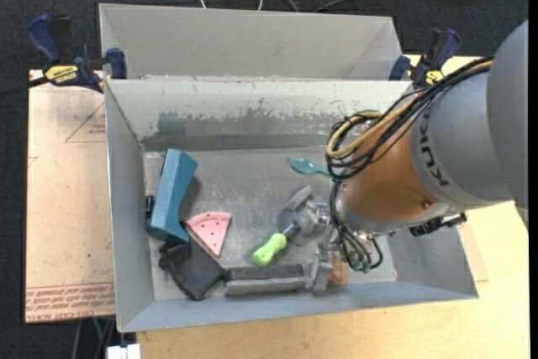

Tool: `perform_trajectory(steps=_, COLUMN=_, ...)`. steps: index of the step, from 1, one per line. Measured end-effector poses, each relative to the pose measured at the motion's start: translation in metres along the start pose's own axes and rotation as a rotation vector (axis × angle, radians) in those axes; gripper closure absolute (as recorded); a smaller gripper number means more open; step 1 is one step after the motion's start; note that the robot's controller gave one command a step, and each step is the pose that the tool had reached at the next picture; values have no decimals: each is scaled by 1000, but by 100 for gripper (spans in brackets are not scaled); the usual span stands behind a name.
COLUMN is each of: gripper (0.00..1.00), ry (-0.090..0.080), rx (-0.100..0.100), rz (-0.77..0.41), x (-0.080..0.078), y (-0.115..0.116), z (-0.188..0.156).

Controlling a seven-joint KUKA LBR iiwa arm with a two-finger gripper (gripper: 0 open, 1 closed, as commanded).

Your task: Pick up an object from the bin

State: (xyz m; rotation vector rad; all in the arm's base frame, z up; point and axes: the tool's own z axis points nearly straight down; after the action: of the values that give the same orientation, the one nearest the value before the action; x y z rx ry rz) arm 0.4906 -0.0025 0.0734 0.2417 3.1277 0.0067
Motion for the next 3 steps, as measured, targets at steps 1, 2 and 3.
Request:
perform_trajectory(steps=1, gripper=0, ry=-8, rx=4, rz=-160, x=-17, y=15, z=3)
perform_trajectory(steps=2, gripper=0, ry=-2, rx=2, rz=-129, x=-9, y=40, z=-28)
perform_trajectory(steps=3, gripper=0, ry=-8, rx=3, rz=-206, x=-16, y=62, z=-21)
